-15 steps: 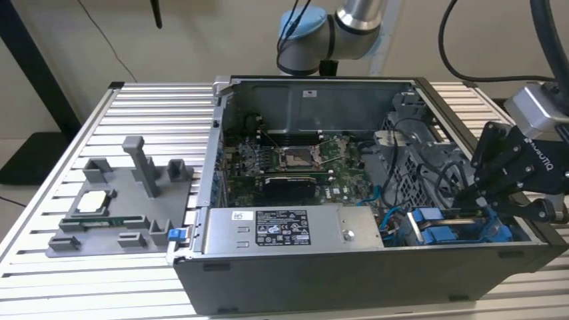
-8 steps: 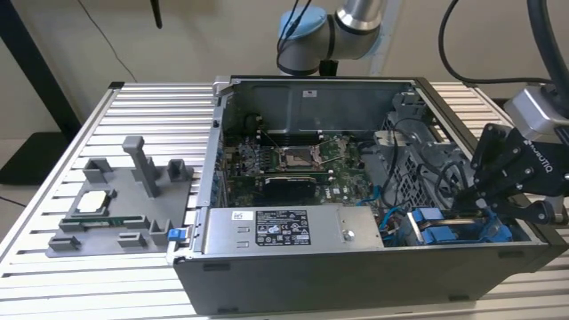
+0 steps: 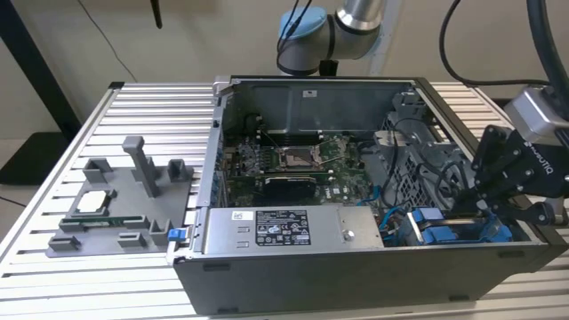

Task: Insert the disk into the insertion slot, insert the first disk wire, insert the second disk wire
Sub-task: 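Insert the second disk wire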

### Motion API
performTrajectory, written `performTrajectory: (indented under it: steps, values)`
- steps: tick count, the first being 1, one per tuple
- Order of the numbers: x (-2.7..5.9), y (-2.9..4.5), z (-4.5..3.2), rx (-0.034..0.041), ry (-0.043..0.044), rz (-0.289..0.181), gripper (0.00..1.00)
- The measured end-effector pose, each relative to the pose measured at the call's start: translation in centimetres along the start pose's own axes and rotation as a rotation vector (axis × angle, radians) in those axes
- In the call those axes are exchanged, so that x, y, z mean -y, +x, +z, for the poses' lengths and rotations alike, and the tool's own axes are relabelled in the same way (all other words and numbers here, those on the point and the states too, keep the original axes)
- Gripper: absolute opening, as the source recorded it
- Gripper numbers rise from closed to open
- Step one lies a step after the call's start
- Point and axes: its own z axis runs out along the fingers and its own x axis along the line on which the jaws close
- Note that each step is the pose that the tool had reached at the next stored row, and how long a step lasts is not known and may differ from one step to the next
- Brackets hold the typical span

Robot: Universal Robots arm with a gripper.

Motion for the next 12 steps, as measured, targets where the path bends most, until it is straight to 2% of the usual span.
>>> performTrajectory:
  steps: [7,12]
  values:
    - [0.15,0.06,0.14,-0.0004,0.0004,0.002,0.00]
    - [0.28,0.18,0.70,-0.0110,0.0019,0.009,0.00]
